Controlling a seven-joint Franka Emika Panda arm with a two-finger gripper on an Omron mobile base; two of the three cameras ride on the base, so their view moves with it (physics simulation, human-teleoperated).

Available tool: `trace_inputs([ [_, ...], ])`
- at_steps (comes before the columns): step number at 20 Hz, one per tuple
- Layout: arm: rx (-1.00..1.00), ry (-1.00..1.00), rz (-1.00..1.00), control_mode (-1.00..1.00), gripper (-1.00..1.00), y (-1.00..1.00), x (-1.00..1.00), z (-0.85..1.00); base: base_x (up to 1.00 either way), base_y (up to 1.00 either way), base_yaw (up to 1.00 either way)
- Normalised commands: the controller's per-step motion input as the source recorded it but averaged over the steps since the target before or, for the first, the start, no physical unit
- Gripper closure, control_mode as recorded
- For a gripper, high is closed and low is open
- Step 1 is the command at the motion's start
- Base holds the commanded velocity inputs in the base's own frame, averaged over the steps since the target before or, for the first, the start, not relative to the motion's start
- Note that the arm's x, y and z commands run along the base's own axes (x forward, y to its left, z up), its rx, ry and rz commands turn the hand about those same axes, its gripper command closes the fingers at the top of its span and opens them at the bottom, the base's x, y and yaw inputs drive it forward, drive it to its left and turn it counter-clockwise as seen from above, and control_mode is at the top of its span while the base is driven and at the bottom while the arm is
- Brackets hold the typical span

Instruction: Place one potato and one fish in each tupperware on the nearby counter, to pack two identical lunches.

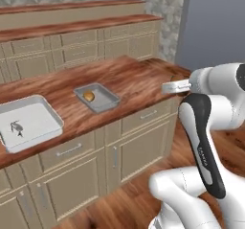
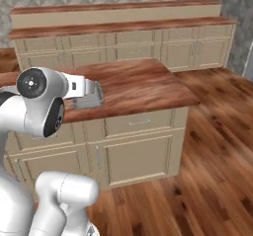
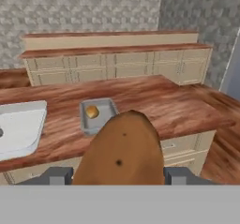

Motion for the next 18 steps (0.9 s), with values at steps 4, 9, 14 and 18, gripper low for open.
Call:
trace_inputs([
  [4, 0.00, 0.00, 0.00, 1.00, 1.00, 0.00, 0.00, 0.00, -0.33, 1.00, 0.32],
  [9, 0.00, 0.00, 0.00, 1.00, 1.00, 0.00, 0.00, 0.00, -0.08, 0.98, 0.30],
  [14, 0.00, 0.00, 0.00, 1.00, 1.00, 0.00, 0.00, 0.00, 0.58, 0.45, 0.21],
  [18, 0.00, 0.00, 0.00, 1.00, 1.00, 0.00, 0.00, 0.00, 0.94, 0.15, 0.10],
])
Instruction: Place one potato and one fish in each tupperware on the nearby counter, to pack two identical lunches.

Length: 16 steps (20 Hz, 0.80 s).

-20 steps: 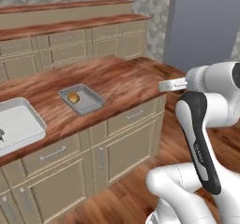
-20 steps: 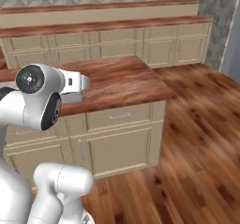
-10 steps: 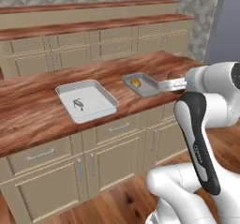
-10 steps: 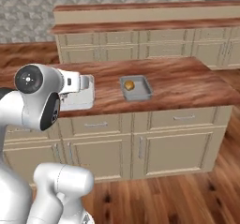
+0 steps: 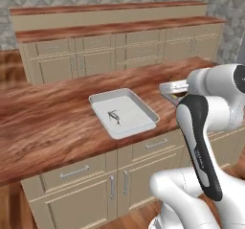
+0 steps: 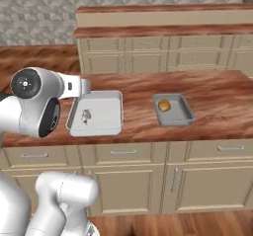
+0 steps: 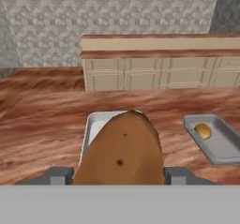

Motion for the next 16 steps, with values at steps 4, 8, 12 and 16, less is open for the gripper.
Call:
trace_inputs([
  [4, 0.00, 0.00, 0.00, 1.00, 1.00, 0.00, 0.00, 0.00, 0.93, 0.00, 0.08],
  [8, 0.00, 0.00, 0.00, 1.00, 1.00, 0.00, 0.00, 0.00, 0.78, 0.00, 0.12],
  [12, 0.00, 0.00, 0.00, 1.00, 1.00, 0.00, 0.00, 0.00, 0.48, 0.01, 0.16],
  [16, -0.06, 0.27, 0.12, -1.00, 1.00, 0.00, 0.15, -0.71, 0.00, 0.00, 0.00],
])
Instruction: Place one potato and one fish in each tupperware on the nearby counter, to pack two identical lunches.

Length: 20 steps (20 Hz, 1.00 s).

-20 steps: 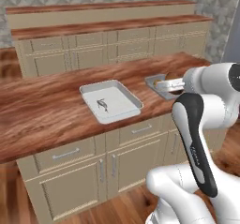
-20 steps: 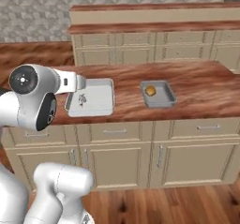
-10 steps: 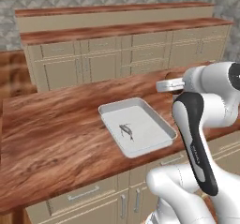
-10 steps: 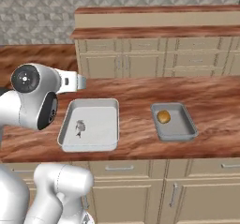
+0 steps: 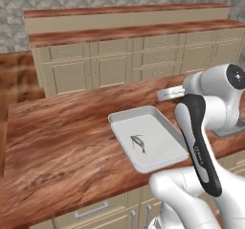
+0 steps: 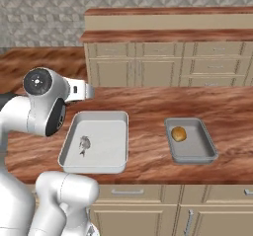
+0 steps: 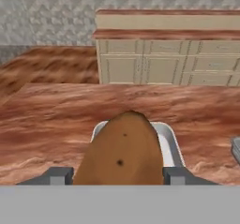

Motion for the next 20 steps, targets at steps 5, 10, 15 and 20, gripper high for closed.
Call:
trace_inputs([
  [5, -0.10, 0.25, 0.08, -1.00, 1.00, 0.00, 0.02, -0.81, 0.00, 0.00, 0.00],
  [10, -0.10, 0.20, 0.06, -1.00, 1.00, 0.00, 0.02, -0.79, 0.00, 0.00, 0.00],
  [15, -0.05, 0.11, 0.04, -1.00, 1.00, -0.05, 0.15, -0.57, 0.00, 0.00, 0.00],
  [20, 0.00, 0.00, 0.01, -1.00, 1.00, -0.30, 0.36, -0.33, 0.00, 0.00, 0.00],
])
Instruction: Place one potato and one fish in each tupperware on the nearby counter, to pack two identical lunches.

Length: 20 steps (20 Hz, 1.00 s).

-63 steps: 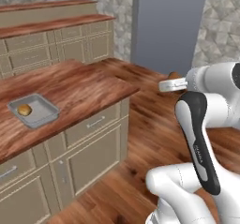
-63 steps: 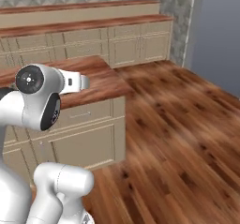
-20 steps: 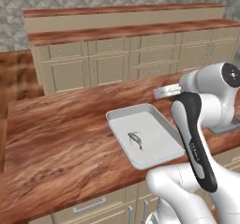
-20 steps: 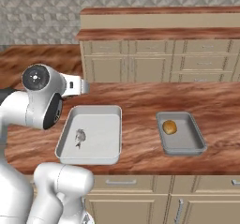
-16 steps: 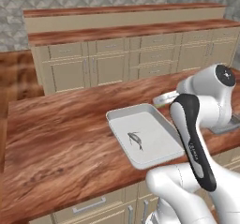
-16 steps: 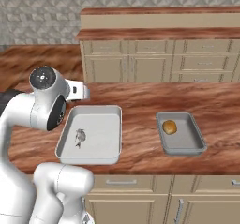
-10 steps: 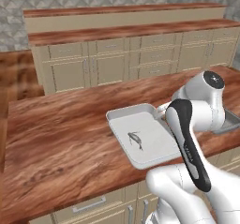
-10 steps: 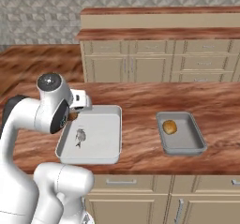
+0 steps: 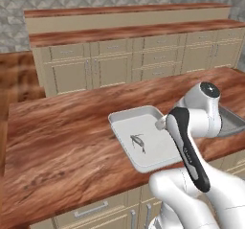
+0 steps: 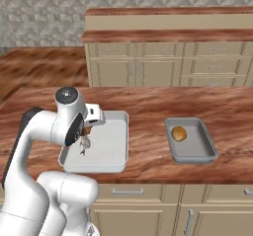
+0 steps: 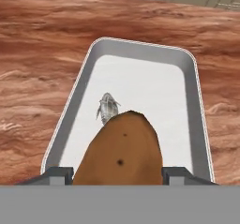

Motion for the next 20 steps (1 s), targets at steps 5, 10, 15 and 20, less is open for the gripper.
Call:
trace_inputs([
  [5, 0.00, 0.00, 0.03, -1.00, 1.00, -0.22, 0.61, -0.43, 0.00, 0.00, 0.00],
  [10, 0.00, 0.00, 0.05, -1.00, 1.00, 0.00, 0.53, -0.57, 0.00, 0.00, 0.00],
  [15, 0.00, 0.00, 0.04, -1.00, 1.00, 0.00, 0.56, -0.52, 0.00, 0.00, 0.00],
  [20, 0.00, 0.01, 0.03, -1.00, 1.00, 0.00, 0.64, -0.45, 0.00, 0.00, 0.00],
])
